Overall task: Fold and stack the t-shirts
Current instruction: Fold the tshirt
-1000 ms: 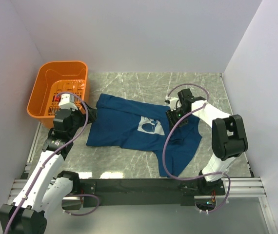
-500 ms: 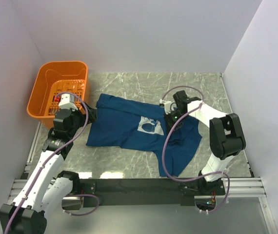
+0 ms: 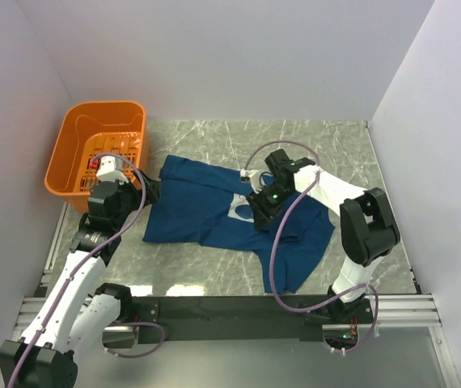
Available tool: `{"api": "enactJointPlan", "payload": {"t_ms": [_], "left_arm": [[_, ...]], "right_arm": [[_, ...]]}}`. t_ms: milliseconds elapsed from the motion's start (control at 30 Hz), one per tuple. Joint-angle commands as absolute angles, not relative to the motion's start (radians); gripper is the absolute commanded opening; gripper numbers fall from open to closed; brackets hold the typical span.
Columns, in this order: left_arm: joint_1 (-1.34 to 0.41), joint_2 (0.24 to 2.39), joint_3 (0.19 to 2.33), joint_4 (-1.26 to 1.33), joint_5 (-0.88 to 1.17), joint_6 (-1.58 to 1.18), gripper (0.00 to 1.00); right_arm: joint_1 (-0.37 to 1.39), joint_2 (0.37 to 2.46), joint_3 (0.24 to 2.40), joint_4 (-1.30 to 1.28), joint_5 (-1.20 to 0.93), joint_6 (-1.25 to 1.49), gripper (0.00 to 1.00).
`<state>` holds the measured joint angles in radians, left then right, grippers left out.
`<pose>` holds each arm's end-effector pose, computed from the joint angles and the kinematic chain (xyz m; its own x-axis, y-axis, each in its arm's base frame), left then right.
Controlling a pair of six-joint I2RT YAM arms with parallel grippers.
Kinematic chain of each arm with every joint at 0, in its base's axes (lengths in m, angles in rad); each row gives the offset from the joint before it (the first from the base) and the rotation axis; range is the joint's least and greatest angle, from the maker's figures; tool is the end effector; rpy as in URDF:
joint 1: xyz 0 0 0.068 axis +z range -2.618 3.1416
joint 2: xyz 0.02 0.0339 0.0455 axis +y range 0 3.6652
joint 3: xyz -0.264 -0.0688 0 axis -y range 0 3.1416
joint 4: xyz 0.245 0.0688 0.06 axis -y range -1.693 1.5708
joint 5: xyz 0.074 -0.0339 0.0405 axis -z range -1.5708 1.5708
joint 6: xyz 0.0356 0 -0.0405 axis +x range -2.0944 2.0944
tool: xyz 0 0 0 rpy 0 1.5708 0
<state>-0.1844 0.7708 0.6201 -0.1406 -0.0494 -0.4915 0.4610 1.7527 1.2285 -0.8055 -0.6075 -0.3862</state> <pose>0.1839 -0.0325 0.2885 -0.3134 -0.4210 -0.8512 -0.0128 0.8981 -0.4396 0.2906 0.1670 0.2022 -0.6221 -0.6543 -0.4300 -0.7790 0.4623 0.4235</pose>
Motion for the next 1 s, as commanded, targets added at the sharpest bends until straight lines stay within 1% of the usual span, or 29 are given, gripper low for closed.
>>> {"api": "enactJointPlan", "payload": {"t_ms": [0,133,233,267,367,567,667,767,800,900,967], "left_arm": [[-0.179,0.75,0.603,-0.126,-0.045,-0.499,0.88],[-0.178,0.761,0.594,-0.132,-0.02,-0.512,0.88],[-0.178,0.767,0.581,-0.135,-0.008,-0.526,0.88],[-0.176,0.765,0.577,-0.133,-0.008,-0.532,0.88],[-0.178,0.765,0.551,-0.117,0.015,-0.548,0.88],[-0.178,0.787,0.557,-0.107,0.031,-0.548,0.88],[-0.178,0.79,0.555,-0.117,0.032,-0.546,0.88],[-0.178,0.778,0.54,-0.118,0.038,-0.564,0.88],[-0.178,0.775,0.534,-0.12,0.04,-0.571,0.88],[-0.178,0.773,0.512,-0.123,0.052,-0.609,0.87],[-0.178,0.776,0.503,-0.135,0.063,-0.635,0.87]], "right_arm": [[0.372,1.669,1.267,-0.896,-0.661,-0.497,0.5],[0.231,1.568,1.23,-0.942,-0.623,-0.58,0.51],[0.158,1.504,1.134,-0.953,-0.577,-0.646,0.51],[0.155,1.484,1.074,-0.945,-0.566,-0.669,0.51],[0.158,1.43,0.987,-0.917,-0.58,-0.683,0.51],[0.158,1.48,0.974,-0.861,-0.604,-0.617,0.5],[0.164,1.529,0.971,-0.842,-0.565,-0.588,0.48],[0.172,1.568,0.969,-0.888,-0.531,-0.623,0.41],[0.184,1.571,0.968,-0.911,-0.534,-0.646,0.36],[0.199,1.563,0.96,-0.985,-0.54,-0.712,0.32],[0.199,1.545,0.975,-1.021,-0.552,-0.735,0.31]]}}
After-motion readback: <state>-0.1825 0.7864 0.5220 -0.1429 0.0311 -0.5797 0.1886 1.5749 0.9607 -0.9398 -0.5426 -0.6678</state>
